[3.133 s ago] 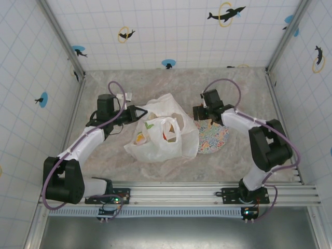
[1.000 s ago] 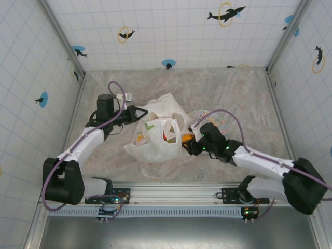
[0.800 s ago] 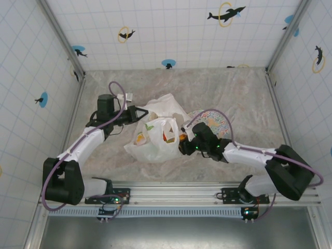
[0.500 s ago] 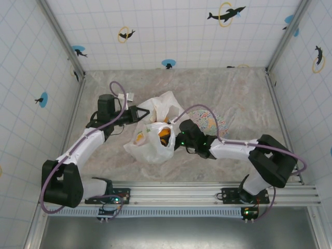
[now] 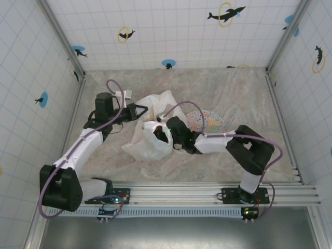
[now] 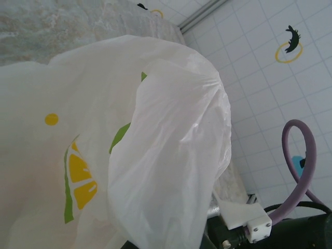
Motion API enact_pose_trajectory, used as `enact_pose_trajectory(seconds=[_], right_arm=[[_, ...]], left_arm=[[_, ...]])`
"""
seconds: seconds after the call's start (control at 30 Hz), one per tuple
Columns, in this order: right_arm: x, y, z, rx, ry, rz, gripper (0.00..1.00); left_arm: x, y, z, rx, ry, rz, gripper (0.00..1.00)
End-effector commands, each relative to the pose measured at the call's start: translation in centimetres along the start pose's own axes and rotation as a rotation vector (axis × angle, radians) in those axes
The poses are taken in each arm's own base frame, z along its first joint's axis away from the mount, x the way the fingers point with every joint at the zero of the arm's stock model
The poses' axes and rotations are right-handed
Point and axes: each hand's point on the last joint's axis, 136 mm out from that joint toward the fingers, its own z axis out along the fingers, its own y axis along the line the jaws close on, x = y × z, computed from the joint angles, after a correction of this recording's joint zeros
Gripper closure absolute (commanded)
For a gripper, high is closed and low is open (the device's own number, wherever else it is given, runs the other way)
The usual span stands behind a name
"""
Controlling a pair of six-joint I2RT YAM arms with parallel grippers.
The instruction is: Place the fruits into the plastic bag
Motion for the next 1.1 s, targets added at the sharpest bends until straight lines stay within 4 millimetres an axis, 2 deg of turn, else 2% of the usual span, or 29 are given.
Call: enact_pose_trajectory(seconds=[0.0, 0.13, 0.23, 0.4, 0.63, 0.9, 1.07], right_arm=[[-1.6, 1.7, 1.2, -0.061, -0.035, 0.028, 0.27], [-1.5, 2.3, 2.1, -0.086, -0.003, 0.032, 0.23], [-1.5, 2.2, 2.0, -0.085, 0.003, 0.022, 0.18], [-1.9, 1.9, 0.9, -0.066, -0.003, -0.007, 0.09], [-2.2, 1.0, -0.6, -0.026, -0.011, -0.042, 0.03], [-2.4, 0.8, -1.3, -0.023, -0.007, -0.058, 0.00], [-2.4, -0.5, -2.3, 0.038, 0.014, -0.083, 0.01]], left_arm=[[-0.9, -0.5, -0.6, -0.036, -0.032, 0.053, 1.00], [-1.2, -0.3, -0.9, -0.066, -0.046, 0.072, 1.00], [-1.2, 0.0, -1.0, -0.090, -0.047, 0.080, 1.00], [-1.0, 0.4, -1.1, -0.113, -0.052, 0.090, 1.00], [-1.3, 0.7, -1.2, -0.123, -0.060, 0.096, 1.00], [-1.2, 1.2, -1.4, -0.131, -0.061, 0.087, 1.00], [-1.3, 1.3, -1.7, -0.139, -0.068, 0.088, 1.00]])
